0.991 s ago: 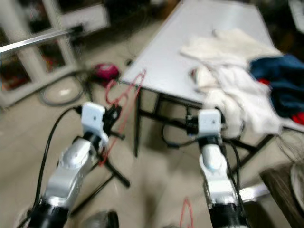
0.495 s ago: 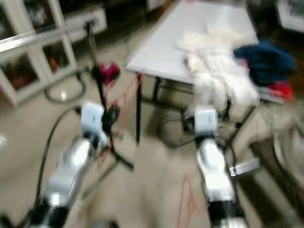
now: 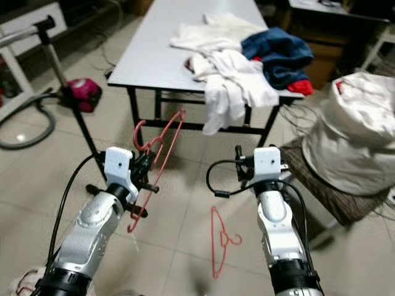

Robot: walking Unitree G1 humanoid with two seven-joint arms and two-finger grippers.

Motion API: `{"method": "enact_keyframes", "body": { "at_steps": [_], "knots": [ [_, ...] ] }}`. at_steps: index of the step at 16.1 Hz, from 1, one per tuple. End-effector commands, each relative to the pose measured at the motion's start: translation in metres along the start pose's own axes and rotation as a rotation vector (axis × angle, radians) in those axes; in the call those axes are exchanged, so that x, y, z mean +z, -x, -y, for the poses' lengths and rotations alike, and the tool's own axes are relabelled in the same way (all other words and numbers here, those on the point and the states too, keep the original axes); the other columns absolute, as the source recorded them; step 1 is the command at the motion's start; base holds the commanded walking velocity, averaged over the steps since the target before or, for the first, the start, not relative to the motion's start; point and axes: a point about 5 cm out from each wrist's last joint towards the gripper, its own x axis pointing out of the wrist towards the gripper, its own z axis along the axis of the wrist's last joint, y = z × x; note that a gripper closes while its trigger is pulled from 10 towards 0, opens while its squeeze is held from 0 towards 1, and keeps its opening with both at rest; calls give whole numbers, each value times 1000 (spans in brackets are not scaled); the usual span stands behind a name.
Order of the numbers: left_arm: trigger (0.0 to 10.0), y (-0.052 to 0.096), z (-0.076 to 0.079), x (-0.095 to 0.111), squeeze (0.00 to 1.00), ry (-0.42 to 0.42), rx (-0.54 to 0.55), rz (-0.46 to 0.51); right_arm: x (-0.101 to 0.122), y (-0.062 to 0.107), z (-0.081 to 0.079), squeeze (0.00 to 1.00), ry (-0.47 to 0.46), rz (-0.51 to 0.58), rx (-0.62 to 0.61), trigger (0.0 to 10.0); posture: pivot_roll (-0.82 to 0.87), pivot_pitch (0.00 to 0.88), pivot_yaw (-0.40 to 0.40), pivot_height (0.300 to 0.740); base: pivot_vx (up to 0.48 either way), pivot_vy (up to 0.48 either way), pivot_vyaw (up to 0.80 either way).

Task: Hang hanger

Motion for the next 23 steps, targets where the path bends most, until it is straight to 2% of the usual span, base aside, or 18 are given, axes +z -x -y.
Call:
{"method": "enact_keyframes", "body": {
  "at_steps": [1,5,8,11,16,19,23],
  "knots": [
    [10000,1,-1,3,0,4,-8,20,5,-4,-1,0,-11,25,4,10000,61,0,-33,740,0,0,-556],
    [10000,13,-14,-6,0,-20,39,-3,0,-2,1,0,-86,0,12,10000,87,0,-52,740,0,0,-545],
    [10000,21,-15,-10,0,-18,59,-5,1,-5,-4,0,-105,8,53,10000,114,0,-62,740,0,0,-540],
    [10000,21,-17,-3,0,-46,47,34,2,-9,-12,0,-105,8,93,10000,123,0,-80,740,0,-160,-535],
    [10000,17,-11,3,0,-29,-4,68,5,-12,-11,0,-83,14,119,10000,108,0,-92,740,0,-475,-504],
    [10000,13,-13,0,0,-20,28,48,1,-9,-4,0,-72,8,103,10000,91,0,-87,736,0,-155,-481],
    [10000,11,-17,0,0,-23,65,38,-5,-6,-9,0,-77,-10,105,10000,100,0,-81,720,0,0,-480]
  ]
}}
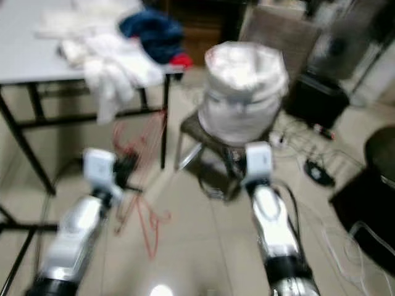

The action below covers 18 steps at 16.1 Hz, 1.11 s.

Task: Hang hanger

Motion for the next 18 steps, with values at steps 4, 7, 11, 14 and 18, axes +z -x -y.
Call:
{"method": "enact_keyframes", "body": {
  "at_steps": [4,7,11,14,18],
  "knots": [
    [10000,1,-7,9,0,-2,87,43,7,-6,-7,0,39,44,11,10000,117,0,-78,716,233,0,-242],
    [10000,2,-5,10,0,-10,116,49,8,-7,-11,0,50,49,23,10000,129,0,-87,716,467,0,0],
    [10000,4,-6,11,0,-25,123,44,10,-8,-10,1000,-2,76,35,10000,139,0,-89,716,468,0,0],
    [10000,2,-4,15,0,-42,114,52,11,-9,-11,1000,8,84,40,10000,135,0,-85,716,469,0,0],
    [10000,0,-1,19,0,-62,53,65,11,-9,-9,1000,6,99,0,10000,133,0,-74,716,472,0,0]
  ]
}}
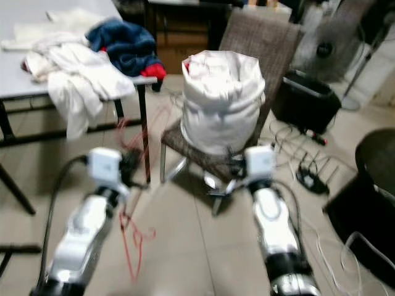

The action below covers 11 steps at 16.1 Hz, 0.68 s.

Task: Hang hanger

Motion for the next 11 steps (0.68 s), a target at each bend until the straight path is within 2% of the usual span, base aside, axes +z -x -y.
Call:
{"method": "enact_keyframes", "body": {
  "at_steps": [1,5,10,11],
  "knots": [
    [10000,0,-10,5,0,-16,20,12,7,-6,-8,1000,-1,25,14,10000,132,0,-70,716,480,0,0],
    [10000,0,-8,6,0,-26,-3,7,6,-5,-8,1000,-10,32,3,10000,131,0,-60,716,480,0,0],
    [10000,-3,-6,10,0,-26,-17,18,5,-8,-8,1000,25,10,-6,10000,132,0,-56,716,480,0,0],
    [10000,-3,-7,11,0,-26,-16,20,4,-8,-9,0,27,7,0,10000,133,0,-54,716,480,0,0]
  ]
}}
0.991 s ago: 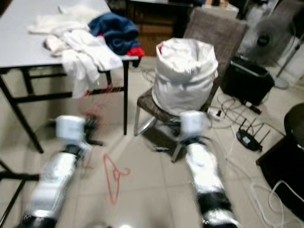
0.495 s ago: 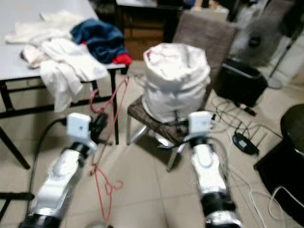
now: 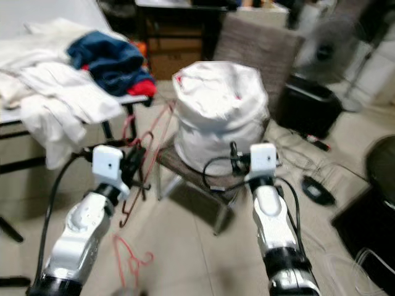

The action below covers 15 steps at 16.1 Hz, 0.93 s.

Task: Hang hanger

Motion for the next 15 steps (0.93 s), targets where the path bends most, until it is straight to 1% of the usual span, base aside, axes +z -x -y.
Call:
{"method": "enact_keyframes", "body": {
  "at_steps": [1,4,8,11,12,13,15],
  "knots": [
    [10000,-2,-3,6,0,-1,9,16,1,-2,-4,0,17,-3,17,10000,134,0,-54,716,480,0,0],
    [10000,0,-2,5,0,3,8,11,-1,-2,-6,0,22,-12,17,10000,138,0,-56,716,437,0,0],
    [10000,-3,-2,8,0,-6,21,18,-1,-3,-9,0,26,-12,26,10000,145,0,-53,716,0,0,0],
    [10000,-6,-2,16,0,-42,21,32,-2,-3,-12,0,22,-18,36,10000,155,0,-53,716,0,0,0],
    [10000,-9,-9,14,0,-69,72,4,-3,-2,-14,0,21,-22,45,10000,156,0,-52,716,0,0,0],
    [10000,-9,-29,9,0,-104,217,-40,-4,-2,-14,0,20,-26,51,10000,157,0,-48,716,0,0,0],
    [10000,1,-61,-4,0,-104,390,-115,-4,-3,-13,0,20,-27,49,10000,152,0,-44,716,0,0,0]
  ]
}}
